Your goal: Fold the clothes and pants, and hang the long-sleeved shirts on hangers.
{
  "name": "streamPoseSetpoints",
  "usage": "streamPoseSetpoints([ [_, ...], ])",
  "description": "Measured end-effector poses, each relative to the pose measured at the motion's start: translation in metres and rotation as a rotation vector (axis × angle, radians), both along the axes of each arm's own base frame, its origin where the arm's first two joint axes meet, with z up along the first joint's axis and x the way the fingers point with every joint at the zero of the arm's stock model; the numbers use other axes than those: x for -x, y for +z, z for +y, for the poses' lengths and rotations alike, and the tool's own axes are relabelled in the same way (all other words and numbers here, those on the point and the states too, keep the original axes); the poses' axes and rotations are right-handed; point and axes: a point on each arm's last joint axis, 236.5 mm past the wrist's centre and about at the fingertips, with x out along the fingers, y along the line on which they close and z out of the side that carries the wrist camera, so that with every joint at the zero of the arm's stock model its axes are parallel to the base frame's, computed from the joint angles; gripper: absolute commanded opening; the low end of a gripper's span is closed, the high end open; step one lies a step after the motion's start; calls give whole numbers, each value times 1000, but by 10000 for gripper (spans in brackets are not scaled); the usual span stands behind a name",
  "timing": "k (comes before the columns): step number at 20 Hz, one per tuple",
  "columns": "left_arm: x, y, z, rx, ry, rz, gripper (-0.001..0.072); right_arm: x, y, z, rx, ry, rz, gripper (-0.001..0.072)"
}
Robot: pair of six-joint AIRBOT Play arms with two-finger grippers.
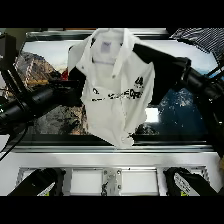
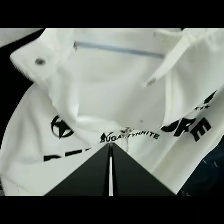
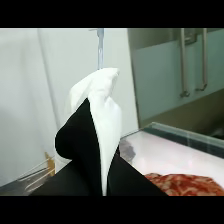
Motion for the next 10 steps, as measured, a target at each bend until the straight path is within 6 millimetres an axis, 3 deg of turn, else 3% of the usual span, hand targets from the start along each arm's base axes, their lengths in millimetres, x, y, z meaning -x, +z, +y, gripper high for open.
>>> streamPoseSetpoints([
  [2, -3, -3, 0, -7, 5, 11, 16, -3, 18, -27, -1, -107, -36, 15],
  [5, -10, -15, -3, -27, 8, 41, 17, -1, 50, -84, 3, -323, -98, 15],
  [10, -27, -38, -15, -63, 3, 79, 17, 25, 95, -201, 18, -797, -169, 15],
])
